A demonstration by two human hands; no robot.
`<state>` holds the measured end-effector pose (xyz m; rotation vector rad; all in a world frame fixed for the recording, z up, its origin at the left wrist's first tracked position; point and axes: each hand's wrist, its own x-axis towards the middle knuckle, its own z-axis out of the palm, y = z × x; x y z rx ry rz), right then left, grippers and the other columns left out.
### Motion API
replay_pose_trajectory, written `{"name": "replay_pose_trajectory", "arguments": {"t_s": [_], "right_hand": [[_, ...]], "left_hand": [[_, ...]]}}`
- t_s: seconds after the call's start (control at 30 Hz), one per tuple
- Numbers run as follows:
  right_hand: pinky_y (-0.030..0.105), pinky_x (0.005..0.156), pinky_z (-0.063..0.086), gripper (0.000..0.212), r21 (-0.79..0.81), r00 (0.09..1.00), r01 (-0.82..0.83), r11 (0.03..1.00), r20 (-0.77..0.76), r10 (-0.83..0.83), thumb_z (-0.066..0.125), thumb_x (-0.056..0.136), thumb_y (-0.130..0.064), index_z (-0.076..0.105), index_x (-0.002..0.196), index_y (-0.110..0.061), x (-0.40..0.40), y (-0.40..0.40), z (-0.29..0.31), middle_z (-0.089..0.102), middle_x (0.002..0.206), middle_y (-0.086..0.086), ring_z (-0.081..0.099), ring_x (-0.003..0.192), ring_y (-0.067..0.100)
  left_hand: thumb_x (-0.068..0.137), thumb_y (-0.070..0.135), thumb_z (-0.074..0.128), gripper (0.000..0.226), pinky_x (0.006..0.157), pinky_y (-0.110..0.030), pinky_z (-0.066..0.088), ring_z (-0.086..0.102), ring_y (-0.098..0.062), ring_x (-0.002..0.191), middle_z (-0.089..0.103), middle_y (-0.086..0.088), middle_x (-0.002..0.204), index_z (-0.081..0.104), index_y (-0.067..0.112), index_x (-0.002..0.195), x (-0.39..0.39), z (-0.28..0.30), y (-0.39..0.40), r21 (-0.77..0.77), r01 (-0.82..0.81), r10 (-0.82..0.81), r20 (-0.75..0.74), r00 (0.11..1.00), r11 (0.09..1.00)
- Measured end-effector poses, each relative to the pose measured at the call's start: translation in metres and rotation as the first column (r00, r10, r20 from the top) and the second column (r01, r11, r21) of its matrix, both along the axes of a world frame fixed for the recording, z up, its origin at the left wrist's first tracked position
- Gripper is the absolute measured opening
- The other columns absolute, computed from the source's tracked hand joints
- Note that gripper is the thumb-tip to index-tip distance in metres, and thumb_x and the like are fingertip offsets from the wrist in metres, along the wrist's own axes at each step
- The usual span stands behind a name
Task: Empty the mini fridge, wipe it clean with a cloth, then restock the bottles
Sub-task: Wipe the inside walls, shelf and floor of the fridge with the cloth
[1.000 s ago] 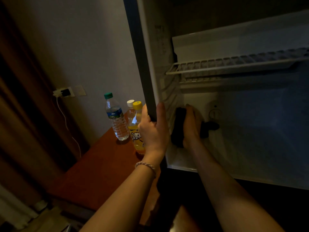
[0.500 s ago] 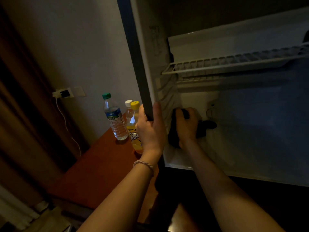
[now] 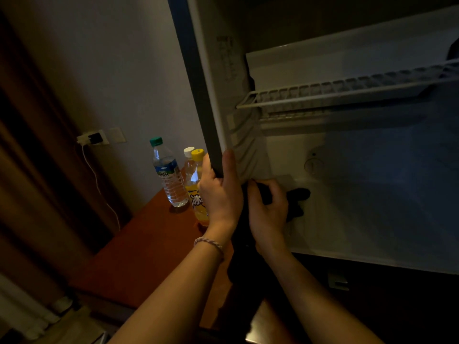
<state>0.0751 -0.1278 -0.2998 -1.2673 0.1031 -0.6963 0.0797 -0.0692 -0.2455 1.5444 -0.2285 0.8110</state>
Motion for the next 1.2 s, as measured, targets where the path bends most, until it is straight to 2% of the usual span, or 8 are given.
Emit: {"name": "replay_pose_trajectory", "arguments": {"t_s": [0.1,0.27,0.37,0.43,0.53,0.63,0.97,1.2], "right_hand": [[0.040,0.086,0.055,0.018,-0.019,1.000,0.019,1.000,0.005,-0.019,0.061,0.075,-0.049,0.063,0.082,-0.032,0.006,-0.001,-0.001,0.065,0.101,0.005,0.065,0.092,0.012],[0.041,0.082,0.056,0.023,-0.021,1.000,0.017,1.000,0.005,-0.017,0.061,0.073,-0.046,0.064,0.078,-0.024,0.023,-0.010,0.003,0.066,0.095,0.009,0.066,0.087,0.018],[0.032,0.075,0.055,0.012,0.008,1.000,0.009,1.000,-0.014,-0.009,0.065,0.084,-0.029,0.062,0.074,-0.025,0.039,-0.018,0.009,0.068,0.088,0.004,0.065,0.082,0.014],[0.022,0.067,0.049,0.024,0.019,1.000,0.023,1.000,-0.003,-0.023,0.064,0.091,-0.015,0.057,0.069,-0.025,0.051,-0.024,0.012,0.064,0.076,-0.002,0.060,0.071,0.007],[0.013,0.060,0.045,0.028,0.026,1.000,0.023,0.999,-0.004,-0.023,0.063,0.093,-0.012,0.054,0.068,-0.022,0.068,-0.031,0.016,0.059,0.071,-0.005,0.054,0.064,0.003],[0.023,0.067,0.049,0.025,0.017,0.999,0.033,0.999,-0.036,-0.033,0.063,0.093,-0.014,0.055,0.070,-0.019,0.085,-0.037,0.017,0.061,0.074,-0.003,0.057,0.071,0.010],[0.025,0.068,0.049,0.027,0.004,0.996,0.086,0.996,-0.040,-0.085,0.063,0.093,-0.016,0.054,0.068,-0.021,0.091,-0.037,0.016,0.060,0.073,-0.003,0.057,0.072,0.013],[0.014,0.066,0.043,0.033,-0.089,0.996,0.087,0.992,0.013,-0.086,0.064,0.090,-0.011,0.050,0.065,-0.027,0.042,-0.022,0.016,0.057,0.075,-0.006,0.054,0.068,-0.004]], "left_hand": [[0.095,0.052,0.050,0.022,0.058,-0.017,0.046,0.061,-0.004,0.065,0.065,0.004,0.079,0.057,0.032,0.101,-0.002,0.001,-0.001,-0.014,0.015,-0.015,0.004,1.000,1.000],[0.089,0.063,0.049,0.060,0.052,-0.016,0.042,0.053,-0.001,0.057,0.058,0.007,0.070,0.058,0.011,0.118,0.000,-0.001,-0.001,-0.027,0.006,-0.006,-0.002,1.000,1.000],[0.091,0.066,0.051,0.040,0.053,-0.027,0.044,0.053,-0.007,0.058,0.058,0.001,0.067,0.061,0.031,0.108,-0.002,0.001,-0.001,-0.001,0.006,-0.006,-0.012,1.000,1.000],[0.090,0.061,0.049,0.020,0.052,-0.026,0.044,0.051,-0.005,0.055,0.057,0.004,0.065,0.058,0.044,0.095,-0.004,0.003,-0.002,-0.001,0.023,-0.023,-0.010,1.000,1.000],[0.091,0.064,0.052,0.026,0.049,-0.023,0.041,0.049,-0.003,0.052,0.056,0.010,0.062,0.055,0.039,0.096,-0.001,0.002,-0.001,-0.008,0.034,-0.034,-0.012,0.999,0.999],[0.085,0.067,0.047,0.039,0.048,-0.020,0.041,0.050,-0.003,0.052,0.058,0.013,0.064,0.055,0.031,0.096,0.004,-0.001,0.000,-0.011,0.032,-0.032,-0.004,0.999,0.999],[0.087,0.066,0.048,0.036,0.053,-0.035,0.044,0.053,-0.011,0.055,0.057,0.007,0.065,0.056,0.031,0.095,0.003,-0.001,0.000,0.009,0.006,-0.006,-0.003,1.000,1.000],[0.090,0.056,0.046,0.025,0.049,-0.016,0.039,0.049,-0.002,0.050,0.056,0.015,0.058,0.053,0.032,0.092,-0.003,0.003,-0.001,0.015,-0.011,0.011,0.001,1.000,1.000]]}}
